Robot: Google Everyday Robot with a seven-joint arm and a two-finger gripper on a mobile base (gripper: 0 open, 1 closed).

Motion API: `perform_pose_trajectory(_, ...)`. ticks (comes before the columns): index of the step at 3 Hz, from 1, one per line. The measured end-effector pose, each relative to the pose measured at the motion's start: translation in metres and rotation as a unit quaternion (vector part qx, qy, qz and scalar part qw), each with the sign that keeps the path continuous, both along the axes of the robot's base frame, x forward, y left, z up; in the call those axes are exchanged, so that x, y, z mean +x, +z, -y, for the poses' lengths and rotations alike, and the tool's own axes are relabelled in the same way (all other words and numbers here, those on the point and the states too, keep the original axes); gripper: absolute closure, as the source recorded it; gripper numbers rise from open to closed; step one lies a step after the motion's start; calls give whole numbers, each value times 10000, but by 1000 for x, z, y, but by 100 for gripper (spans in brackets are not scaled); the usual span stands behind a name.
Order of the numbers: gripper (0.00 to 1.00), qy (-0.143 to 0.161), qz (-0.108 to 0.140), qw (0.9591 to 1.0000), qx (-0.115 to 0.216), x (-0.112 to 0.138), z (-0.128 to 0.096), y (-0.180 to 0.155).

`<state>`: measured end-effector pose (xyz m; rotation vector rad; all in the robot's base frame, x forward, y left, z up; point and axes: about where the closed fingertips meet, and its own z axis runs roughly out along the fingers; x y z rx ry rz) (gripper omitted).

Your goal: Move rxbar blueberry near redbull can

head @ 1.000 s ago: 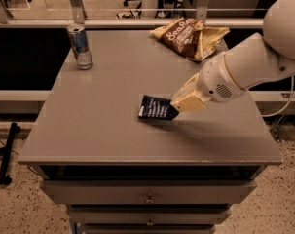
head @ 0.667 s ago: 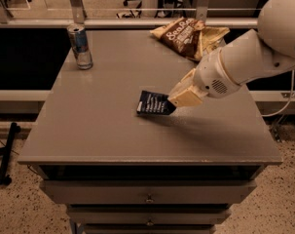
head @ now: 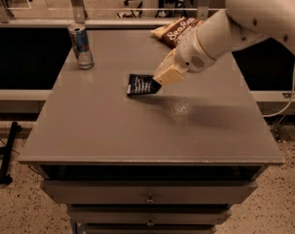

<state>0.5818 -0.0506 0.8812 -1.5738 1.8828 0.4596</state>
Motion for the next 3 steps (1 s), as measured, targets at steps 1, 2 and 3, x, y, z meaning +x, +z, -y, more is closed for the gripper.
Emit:
perform_pose_trajectory(1, 100, 368, 47, 9993, 53, 37, -27, -2)
perform_pose_trajectory(2, 100, 642, 69, 9977, 197, 68, -54, -5)
perform_pose_trajectory(3, 100, 789, 57, 9960, 405, 93, -79, -9)
